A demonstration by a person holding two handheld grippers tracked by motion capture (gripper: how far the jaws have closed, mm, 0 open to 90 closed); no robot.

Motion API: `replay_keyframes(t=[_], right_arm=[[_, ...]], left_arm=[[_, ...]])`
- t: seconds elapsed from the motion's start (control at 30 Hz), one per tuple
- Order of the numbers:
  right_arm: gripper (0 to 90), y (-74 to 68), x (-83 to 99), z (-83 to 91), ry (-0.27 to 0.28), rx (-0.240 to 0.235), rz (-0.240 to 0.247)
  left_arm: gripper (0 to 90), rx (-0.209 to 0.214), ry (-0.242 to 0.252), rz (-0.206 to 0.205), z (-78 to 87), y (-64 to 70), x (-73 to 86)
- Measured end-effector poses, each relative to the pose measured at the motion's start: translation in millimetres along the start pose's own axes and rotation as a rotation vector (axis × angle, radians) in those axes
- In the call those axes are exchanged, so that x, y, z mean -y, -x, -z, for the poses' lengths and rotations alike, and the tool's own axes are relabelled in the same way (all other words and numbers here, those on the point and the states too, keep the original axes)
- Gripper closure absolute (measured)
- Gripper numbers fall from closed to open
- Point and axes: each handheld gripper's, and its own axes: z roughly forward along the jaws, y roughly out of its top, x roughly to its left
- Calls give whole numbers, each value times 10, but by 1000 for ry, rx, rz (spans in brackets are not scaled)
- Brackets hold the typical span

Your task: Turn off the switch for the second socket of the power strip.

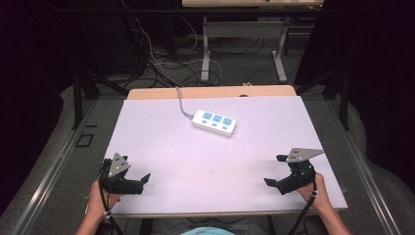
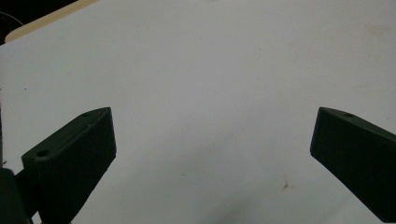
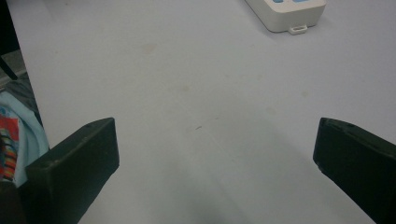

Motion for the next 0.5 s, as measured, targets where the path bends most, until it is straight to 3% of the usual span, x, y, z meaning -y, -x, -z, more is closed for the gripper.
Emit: replay_keyframes(t=[0.17, 0.37, 0.4, 0.5], right_arm=[[0, 8, -12, -6, -16, -7, 10], [0, 6, -14, -19, -1, -4, 15], [0, 6, -14, -19, -1, -4, 15], [0, 1, -19, -11, -18, -3, 11]], left_arm=[[2, -1, 6, 10, 6, -1, -22], [2, -9, 1, -8, 3, -17, -69], [2, -8, 8, 4, -10, -8, -72], [2, -11, 3, -9, -22, -16, -103]])
